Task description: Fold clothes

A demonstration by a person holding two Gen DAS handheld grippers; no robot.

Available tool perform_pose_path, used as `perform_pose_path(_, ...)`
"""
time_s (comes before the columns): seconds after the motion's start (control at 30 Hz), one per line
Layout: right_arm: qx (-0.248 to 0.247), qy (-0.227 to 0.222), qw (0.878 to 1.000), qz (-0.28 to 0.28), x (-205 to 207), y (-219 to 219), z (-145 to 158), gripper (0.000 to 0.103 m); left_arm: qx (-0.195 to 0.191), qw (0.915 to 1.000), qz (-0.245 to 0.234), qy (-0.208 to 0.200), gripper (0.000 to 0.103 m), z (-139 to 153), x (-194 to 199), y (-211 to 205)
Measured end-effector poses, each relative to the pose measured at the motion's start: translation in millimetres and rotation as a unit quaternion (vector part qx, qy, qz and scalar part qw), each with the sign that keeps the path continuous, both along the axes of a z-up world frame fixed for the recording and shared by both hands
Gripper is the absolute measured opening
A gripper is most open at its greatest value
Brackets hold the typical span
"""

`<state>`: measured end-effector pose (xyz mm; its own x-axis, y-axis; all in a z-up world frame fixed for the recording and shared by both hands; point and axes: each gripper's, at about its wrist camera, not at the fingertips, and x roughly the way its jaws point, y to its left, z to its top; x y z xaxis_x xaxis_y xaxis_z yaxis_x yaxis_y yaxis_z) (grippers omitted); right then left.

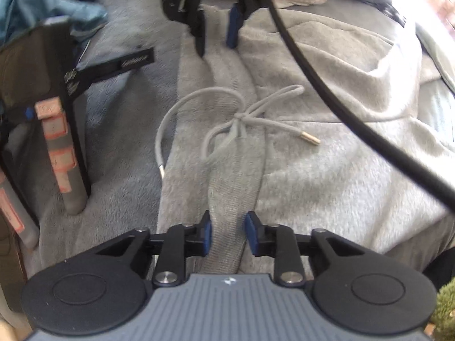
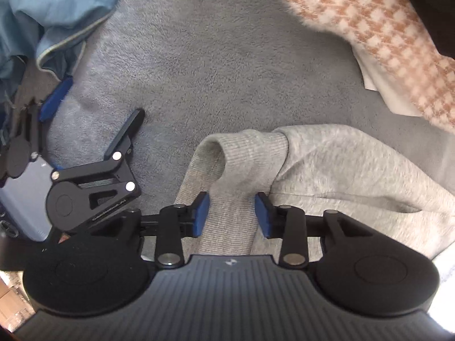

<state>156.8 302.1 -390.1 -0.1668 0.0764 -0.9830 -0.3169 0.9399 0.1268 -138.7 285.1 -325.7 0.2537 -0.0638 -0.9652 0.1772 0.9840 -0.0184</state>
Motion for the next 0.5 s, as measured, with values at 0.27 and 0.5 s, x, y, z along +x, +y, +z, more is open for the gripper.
perform_pose_path(0.27,0.073,-0.017,0.997,0.01,5,-28,32,0.0,0.003,0.9966,0.066,-0.05,0.007,20,-18,0)
perform_pose_path(0.5,0.058,-0.002,0.998,-0.007,6,-14,41,0.008,-0.011,0.9944,0.054,-0.09,0.007,54,-30,-1)
